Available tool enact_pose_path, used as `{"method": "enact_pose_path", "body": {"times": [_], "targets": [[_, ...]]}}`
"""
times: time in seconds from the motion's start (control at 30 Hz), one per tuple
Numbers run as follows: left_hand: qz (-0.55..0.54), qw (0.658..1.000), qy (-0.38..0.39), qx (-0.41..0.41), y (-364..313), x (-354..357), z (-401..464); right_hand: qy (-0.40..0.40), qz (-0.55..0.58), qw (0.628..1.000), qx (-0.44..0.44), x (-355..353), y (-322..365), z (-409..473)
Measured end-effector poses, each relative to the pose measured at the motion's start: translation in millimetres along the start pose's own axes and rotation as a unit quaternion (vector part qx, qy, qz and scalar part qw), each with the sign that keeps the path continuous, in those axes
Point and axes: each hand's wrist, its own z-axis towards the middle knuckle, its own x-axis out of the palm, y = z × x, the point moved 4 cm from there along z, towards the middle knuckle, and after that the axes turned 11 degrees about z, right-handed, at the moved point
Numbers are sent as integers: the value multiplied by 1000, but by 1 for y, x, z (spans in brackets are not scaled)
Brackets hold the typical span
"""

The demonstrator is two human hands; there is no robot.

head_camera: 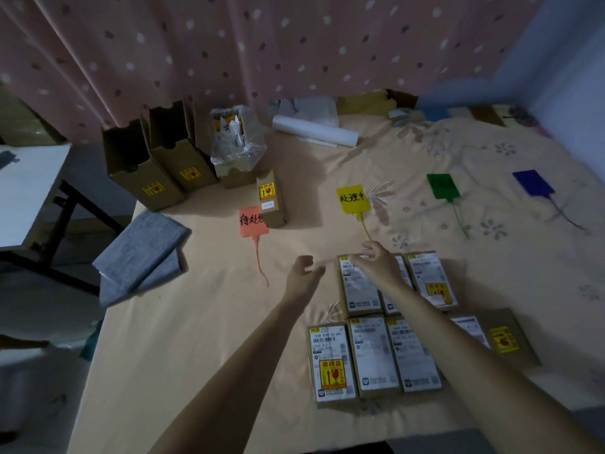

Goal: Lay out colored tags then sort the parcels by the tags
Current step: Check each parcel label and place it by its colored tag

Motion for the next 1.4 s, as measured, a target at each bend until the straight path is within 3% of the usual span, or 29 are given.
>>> {"method": "enact_pose_path", "body": {"times": [0.23,0.6,0.87,1.1,1.4], "targets": [[29,997,52,-55,19,52,-13,1,-87,996,29,-5,-38,-3],[87,986,92,-110,20,84,-15,27,-109,993,29,0,-50,2],[-54,991,59,-105,14,77,-20,22,-46,999,5,-3,-37,1],[-144,988,24,-43,-3,37,-24,19,53,998,-31,-4,-1,-5],[-277,948,139,-72,-19,-17,-45,11,202,977,-66,-16,44,-15]]}}
